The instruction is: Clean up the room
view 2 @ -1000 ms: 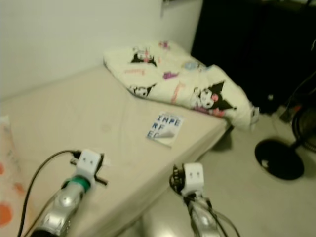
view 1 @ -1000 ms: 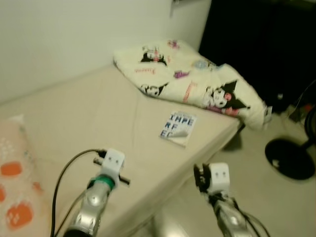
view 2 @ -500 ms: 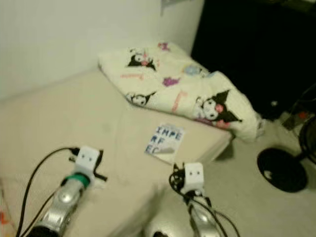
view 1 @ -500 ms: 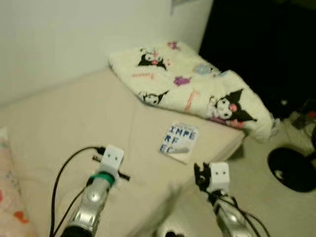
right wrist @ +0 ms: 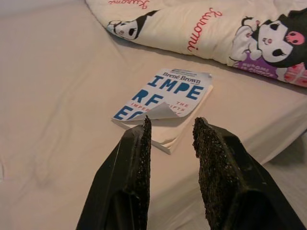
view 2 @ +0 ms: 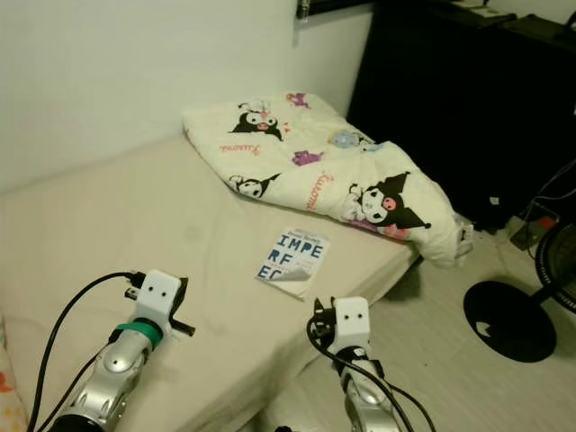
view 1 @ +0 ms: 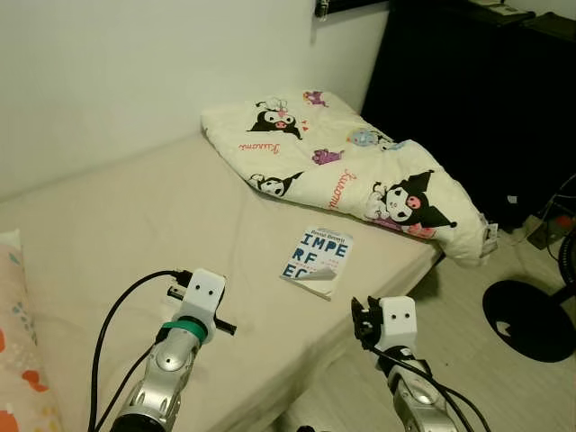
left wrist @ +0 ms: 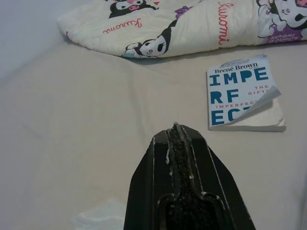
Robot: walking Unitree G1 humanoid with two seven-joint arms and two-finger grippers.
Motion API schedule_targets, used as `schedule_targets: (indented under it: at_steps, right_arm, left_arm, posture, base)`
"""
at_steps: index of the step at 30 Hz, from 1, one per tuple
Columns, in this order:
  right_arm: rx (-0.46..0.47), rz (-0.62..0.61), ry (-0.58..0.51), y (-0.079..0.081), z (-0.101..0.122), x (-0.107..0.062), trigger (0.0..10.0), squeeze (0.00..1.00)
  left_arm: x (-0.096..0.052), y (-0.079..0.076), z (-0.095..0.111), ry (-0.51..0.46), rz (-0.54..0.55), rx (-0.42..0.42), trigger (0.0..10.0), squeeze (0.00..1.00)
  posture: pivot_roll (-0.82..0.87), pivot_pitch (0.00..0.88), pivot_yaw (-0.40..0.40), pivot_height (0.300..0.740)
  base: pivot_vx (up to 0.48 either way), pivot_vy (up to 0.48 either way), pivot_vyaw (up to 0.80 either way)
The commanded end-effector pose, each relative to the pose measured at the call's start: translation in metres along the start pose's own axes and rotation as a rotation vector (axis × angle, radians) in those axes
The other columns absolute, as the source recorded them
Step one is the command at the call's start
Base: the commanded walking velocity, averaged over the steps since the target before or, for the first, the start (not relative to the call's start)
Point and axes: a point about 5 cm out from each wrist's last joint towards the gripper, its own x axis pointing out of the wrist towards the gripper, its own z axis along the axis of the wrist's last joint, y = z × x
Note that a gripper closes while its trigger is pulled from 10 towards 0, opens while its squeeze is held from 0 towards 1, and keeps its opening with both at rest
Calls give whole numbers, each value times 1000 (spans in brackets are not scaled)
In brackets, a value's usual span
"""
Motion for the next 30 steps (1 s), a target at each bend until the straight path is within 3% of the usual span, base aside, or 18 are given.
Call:
schedule_targets:
  at_steps: [1, 15, 30]
  right_arm:
    - [8, -11, 35, -1, -9, -5, 10000, 0]
    - [13, -11, 37, 1, -10, -5, 10000, 0]
    - [11, -8, 39, 1, -10, -6, 10000, 0]
  left_arm:
    - [-4, -2, -10, 49, -11, -1, 10000, 0]
    - [-4, -1, -10, 51, -7, -1, 10000, 0]
    - [-5, 2, -12, 62, 17, -50, 10000, 0]
  posture:
    - [-54, 79, 34, 726]
    - [-50, 81, 36, 726]
    - [-51, 85, 34, 726]
  base:
    - [0, -247, 0]
    - [0, -342, 0]
    - [0, 0, 0]
